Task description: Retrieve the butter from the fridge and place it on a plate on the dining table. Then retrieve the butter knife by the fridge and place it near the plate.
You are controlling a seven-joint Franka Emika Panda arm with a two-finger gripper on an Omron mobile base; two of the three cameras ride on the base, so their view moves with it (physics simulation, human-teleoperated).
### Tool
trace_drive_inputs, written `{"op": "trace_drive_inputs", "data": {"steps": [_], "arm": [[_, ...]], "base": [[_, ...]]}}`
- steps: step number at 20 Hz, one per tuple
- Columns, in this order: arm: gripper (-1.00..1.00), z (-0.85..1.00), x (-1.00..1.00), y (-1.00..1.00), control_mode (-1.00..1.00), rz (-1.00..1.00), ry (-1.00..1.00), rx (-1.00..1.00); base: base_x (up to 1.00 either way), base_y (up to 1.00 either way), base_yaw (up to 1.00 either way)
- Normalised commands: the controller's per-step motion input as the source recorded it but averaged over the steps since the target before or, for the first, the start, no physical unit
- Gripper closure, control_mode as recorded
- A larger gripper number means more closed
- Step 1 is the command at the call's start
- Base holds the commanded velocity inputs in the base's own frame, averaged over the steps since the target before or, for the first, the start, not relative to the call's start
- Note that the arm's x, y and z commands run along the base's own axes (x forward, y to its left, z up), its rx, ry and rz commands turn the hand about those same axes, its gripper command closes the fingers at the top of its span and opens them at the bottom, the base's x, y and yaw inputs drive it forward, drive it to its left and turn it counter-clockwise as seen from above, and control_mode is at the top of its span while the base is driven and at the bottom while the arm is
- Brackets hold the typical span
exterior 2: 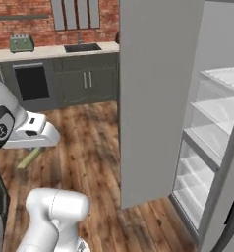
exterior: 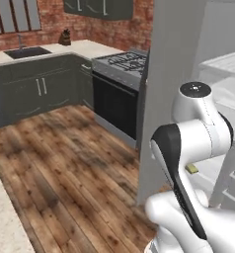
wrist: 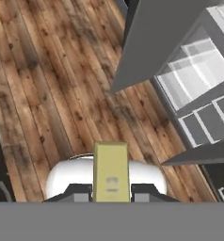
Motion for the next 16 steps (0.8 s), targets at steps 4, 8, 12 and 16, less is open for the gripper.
{"op": "trace_drive_inputs", "data": {"steps": [4,8,12,16], "arm": [[1.00,0.00,0.00,0.00,1.00,0.00,0.00,0.00],[1.00,0.00,0.00,0.00,1.00,0.00,0.00,0.00],[1.00,0.00,0.00,0.00,1.00,0.00,0.00,0.00],[1.00,0.00,0.00,0.00,1.00,0.00,0.00,0.00]], "base": [[0.20,0.52,0.35],[0.34,0.58,0.36],[0.88,0.31,0.24],[1.00,-0.02,0.16]]}}
